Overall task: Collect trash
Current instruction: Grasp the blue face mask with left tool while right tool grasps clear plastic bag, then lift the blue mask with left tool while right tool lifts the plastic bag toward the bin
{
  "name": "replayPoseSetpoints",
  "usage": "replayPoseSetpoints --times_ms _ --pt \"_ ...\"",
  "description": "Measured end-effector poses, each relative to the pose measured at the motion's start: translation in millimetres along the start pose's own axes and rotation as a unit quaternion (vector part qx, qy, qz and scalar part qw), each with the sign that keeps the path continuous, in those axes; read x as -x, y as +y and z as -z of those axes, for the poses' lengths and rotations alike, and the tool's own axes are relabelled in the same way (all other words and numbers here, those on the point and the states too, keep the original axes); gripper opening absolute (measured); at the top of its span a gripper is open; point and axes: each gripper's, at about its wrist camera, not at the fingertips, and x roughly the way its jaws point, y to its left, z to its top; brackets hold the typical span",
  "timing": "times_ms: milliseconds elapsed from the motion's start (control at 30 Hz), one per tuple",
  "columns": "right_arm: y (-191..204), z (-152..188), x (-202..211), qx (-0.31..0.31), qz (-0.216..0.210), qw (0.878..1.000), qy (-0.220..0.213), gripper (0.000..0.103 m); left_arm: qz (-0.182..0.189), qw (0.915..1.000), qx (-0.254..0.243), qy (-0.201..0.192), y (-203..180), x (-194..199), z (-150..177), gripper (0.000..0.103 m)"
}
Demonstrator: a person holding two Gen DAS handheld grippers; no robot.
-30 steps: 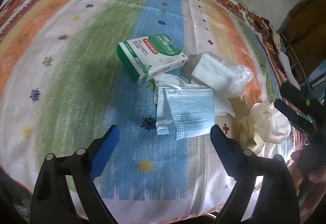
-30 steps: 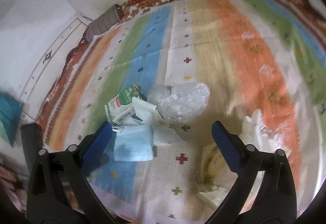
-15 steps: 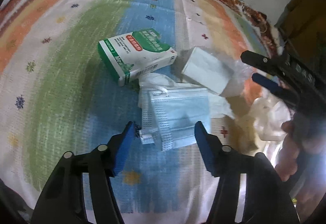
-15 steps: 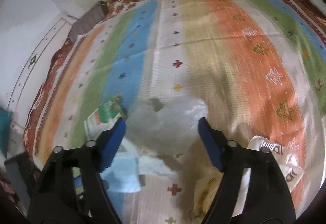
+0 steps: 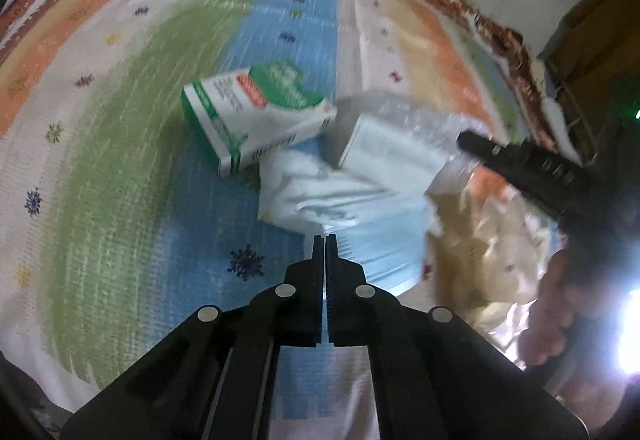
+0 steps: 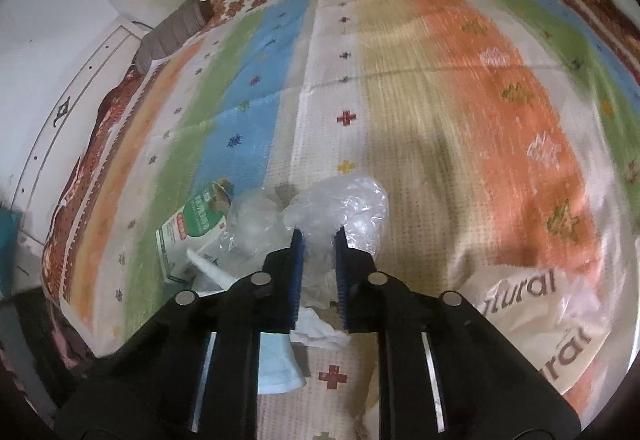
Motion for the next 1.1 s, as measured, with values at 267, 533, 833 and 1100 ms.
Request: replayPoseSetpoints --times_ms 267,533,833,1100 --pt "7.4 -5.6 21.3 0.024 -0.002 1.0 -0.013 0.007 0.033 0.9993 0.016 0.0 -1.9 7.7 -3.4 0.0" --pt "21.7 -6.7 34.6 0.055 0.017 0.998 -0.032 0.006 0.029 0.9994 0.016 0.012 -3.1 -2.9 0.5 0.026" --pt "27.0 -10.2 54.5 0.078 0.035 0.995 -0.053 0.006 0.005 0.9996 -0.008 0.027 -8.9 -25.9 3.1 0.049" --pt "24.0 -2.3 68.8 0.069 0.03 0.996 -0.047 0.006 -0.084 0.9943 -0.035 0.057 -9.0 -43.3 8.9 0.0"
